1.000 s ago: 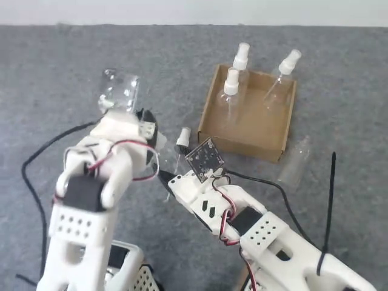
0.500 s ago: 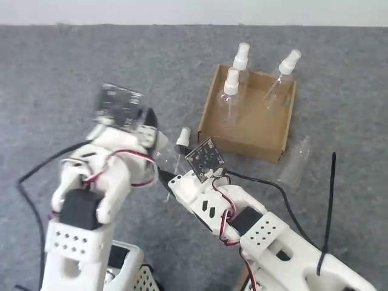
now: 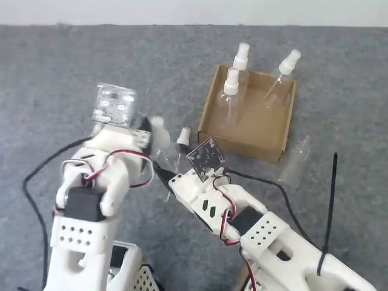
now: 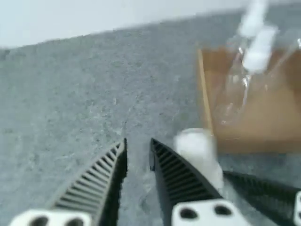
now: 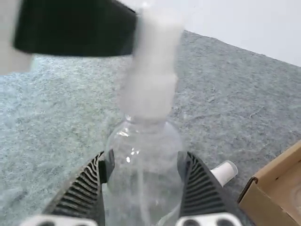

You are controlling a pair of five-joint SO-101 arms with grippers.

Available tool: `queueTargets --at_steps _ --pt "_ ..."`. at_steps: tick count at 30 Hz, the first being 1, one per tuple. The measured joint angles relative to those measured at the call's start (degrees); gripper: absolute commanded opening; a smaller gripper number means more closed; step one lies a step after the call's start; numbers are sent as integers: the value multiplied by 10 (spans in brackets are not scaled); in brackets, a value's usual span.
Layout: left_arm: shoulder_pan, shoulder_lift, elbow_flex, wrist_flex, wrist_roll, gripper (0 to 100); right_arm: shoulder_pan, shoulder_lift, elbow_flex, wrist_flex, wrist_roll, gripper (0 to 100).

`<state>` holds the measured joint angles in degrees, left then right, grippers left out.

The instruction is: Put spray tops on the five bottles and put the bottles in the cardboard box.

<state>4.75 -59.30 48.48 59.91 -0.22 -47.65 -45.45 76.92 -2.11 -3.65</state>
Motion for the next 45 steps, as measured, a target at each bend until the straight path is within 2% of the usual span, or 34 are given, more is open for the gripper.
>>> queueTargets --at_steps 4,8,14,20,23,26,31,36,41,45 --pt "40 0 -1 0 0 76 4 0 0 0 0 6" --pt "41 -1 -1 0 0 77 4 0 0 0 -1 6" --pt "-17 0 -25 1 0 81 1 0 0 0 -1 6" --pt "-70 -32 -71 59 3 80 1 0 0 41 -1 6" --pt "-72 -113 -19 47 26 81 25 0 -19 98 -1 6" --pt "-72 -215 84 -4 13 81 65 0 -69 157 -1 6" --pt "13 -341 233 -14 -11 167 130 1 -201 247 -1 6" --pt "114 -383 280 -14 -27 203 145 67 -361 323 -1 6" --pt "129 -390 294 -14 -28 204 128 173 -476 379 -1 6" --pt "106 -390 312 -45 -14 238 91 206 -520 438 -1 6"
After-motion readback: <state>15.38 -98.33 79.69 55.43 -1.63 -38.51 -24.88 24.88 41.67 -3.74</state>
